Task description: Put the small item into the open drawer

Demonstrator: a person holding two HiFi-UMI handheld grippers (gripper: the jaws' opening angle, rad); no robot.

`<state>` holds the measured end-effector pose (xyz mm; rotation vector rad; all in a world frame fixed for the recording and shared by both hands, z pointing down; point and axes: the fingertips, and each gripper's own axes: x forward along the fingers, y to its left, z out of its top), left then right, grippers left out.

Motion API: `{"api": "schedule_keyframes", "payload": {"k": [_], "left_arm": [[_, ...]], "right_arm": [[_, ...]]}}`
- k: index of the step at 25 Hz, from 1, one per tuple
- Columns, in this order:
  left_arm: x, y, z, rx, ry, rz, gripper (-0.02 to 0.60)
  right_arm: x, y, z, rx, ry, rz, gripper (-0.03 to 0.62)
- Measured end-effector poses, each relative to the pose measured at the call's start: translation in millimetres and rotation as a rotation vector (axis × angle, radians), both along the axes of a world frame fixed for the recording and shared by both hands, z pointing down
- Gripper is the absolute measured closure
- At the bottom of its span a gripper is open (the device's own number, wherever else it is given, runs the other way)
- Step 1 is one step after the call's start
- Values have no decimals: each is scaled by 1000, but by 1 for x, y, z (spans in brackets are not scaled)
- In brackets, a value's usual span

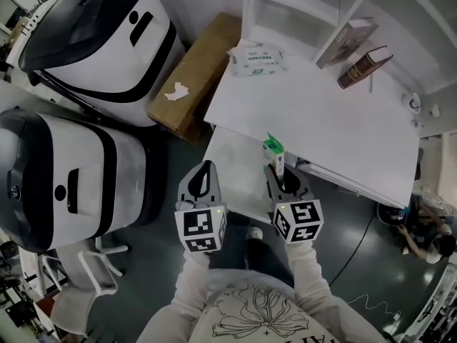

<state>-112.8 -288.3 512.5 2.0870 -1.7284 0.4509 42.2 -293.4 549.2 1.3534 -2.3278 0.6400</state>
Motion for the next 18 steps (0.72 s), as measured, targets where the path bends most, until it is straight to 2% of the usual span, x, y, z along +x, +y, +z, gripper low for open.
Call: {"api": "schedule_keyframes", "payload": {"k": [8, 18], "left_arm": [[-10, -14, 50, -87, 20, -3, 575], [-14, -22, 71, -116, 25, 3, 575]], "right_arm": [[-13, -3, 90, -158, 65, -59, 505], [-18, -5, 214, -357, 171, -113, 505]]}}
